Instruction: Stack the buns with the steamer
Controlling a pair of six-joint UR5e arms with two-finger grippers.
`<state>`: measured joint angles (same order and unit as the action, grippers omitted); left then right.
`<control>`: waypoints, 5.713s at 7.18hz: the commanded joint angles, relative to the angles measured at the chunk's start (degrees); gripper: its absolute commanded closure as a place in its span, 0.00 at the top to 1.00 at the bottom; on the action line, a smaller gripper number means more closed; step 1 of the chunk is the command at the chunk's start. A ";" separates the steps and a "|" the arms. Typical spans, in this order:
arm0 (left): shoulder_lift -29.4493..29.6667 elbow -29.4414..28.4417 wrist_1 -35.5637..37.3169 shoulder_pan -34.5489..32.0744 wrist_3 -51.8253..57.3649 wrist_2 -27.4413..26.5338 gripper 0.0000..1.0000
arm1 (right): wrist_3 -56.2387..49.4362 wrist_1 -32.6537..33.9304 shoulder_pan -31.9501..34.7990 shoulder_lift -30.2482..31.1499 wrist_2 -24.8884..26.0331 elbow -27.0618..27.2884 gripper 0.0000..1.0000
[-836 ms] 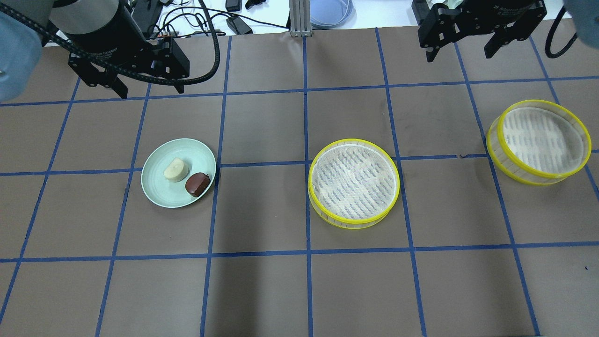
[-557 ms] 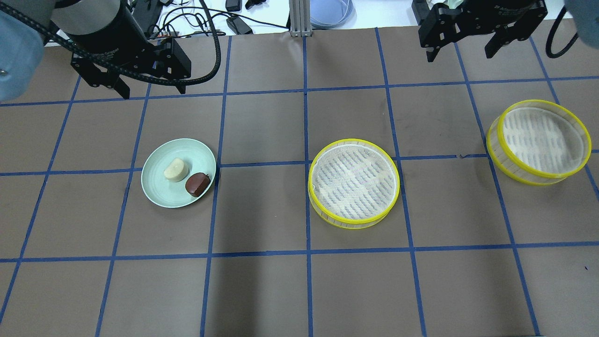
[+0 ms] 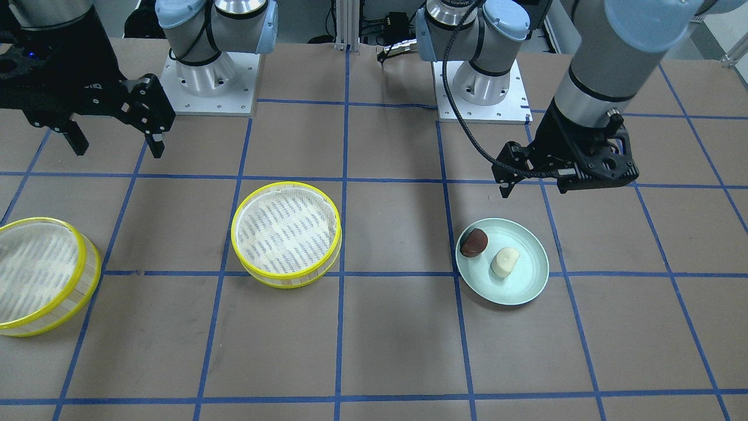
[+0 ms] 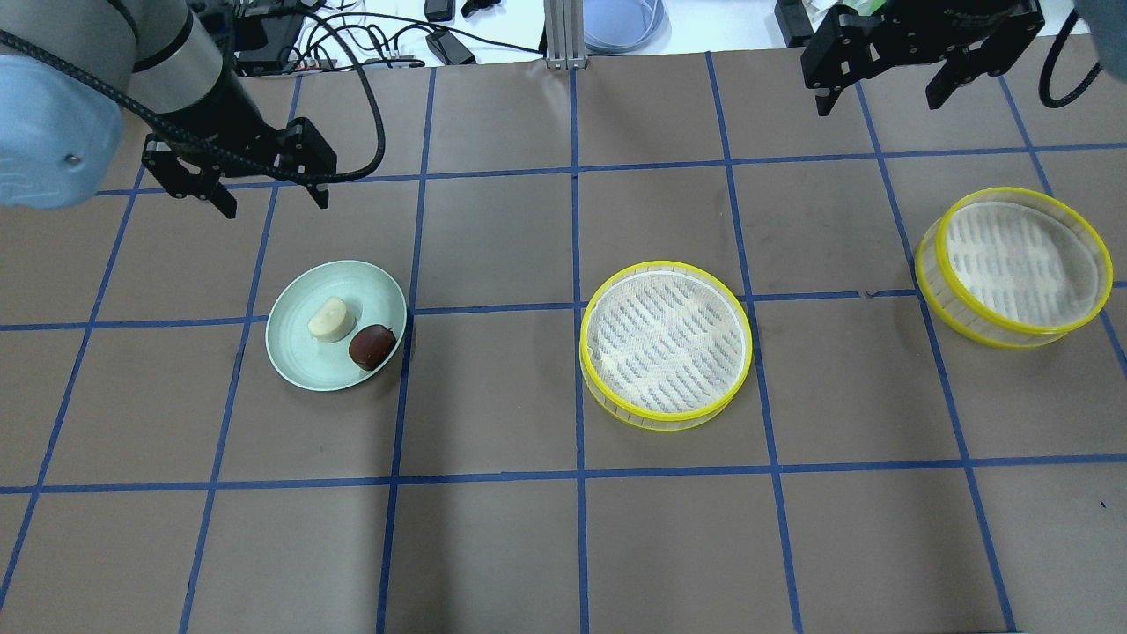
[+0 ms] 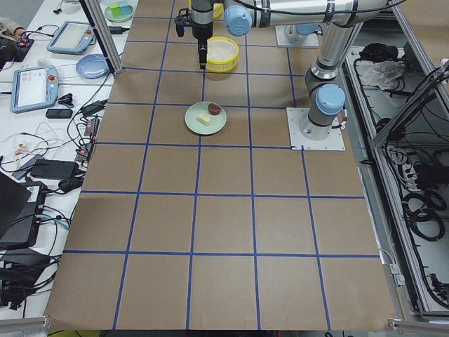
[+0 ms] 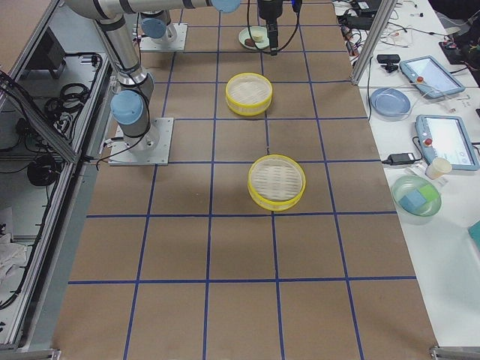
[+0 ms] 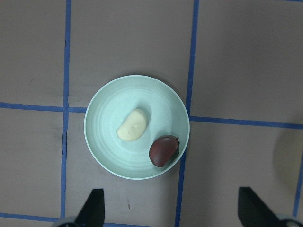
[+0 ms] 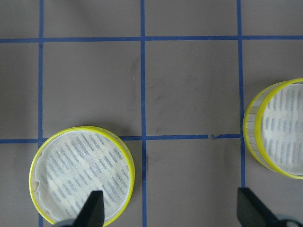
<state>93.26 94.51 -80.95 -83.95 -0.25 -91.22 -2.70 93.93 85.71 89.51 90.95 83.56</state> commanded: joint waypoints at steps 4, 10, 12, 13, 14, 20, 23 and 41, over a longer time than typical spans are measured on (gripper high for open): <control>13.59 8.50 16.77 3.18 0.43 -1.15 0.98 | -2.13 0.29 -22.73 -2.47 0.20 0.03 1.00; 20.20 10.61 17.05 4.05 -1.68 -1.42 0.89 | -20.39 17.31 -35.68 -20.93 8.64 2.47 1.00; 20.74 10.44 17.31 4.32 -1.77 -1.07 0.29 | -23.31 27.58 -36.22 -25.41 4.54 6.69 1.00; 20.65 10.43 19.14 4.32 -1.77 -1.07 0.20 | -26.01 29.19 -36.22 -28.48 2.50 6.97 1.00; 20.65 10.43 19.51 4.32 -1.68 -1.07 0.02 | -29.00 29.73 -36.22 -29.99 2.48 7.15 0.99; 9.59 0.18 13.11 -13.01 -22.93 -1.33 0.00 | -30.61 26.07 -36.22 -29.66 0.90 8.55 0.00; 11.41 -2.49 14.14 -32.98 -43.47 -0.72 0.00 | -30.61 26.22 -36.22 -28.26 0.99 7.85 0.00; 11.96 -1.17 13.46 -22.00 -21.58 0.07 1.00 | -7.97 3.28 -15.51 -5.66 0.55 19.36 0.00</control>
<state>107.14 93.33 -65.00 -111.42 -28.04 -91.17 -13.93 97.28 67.45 83.23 91.80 101.36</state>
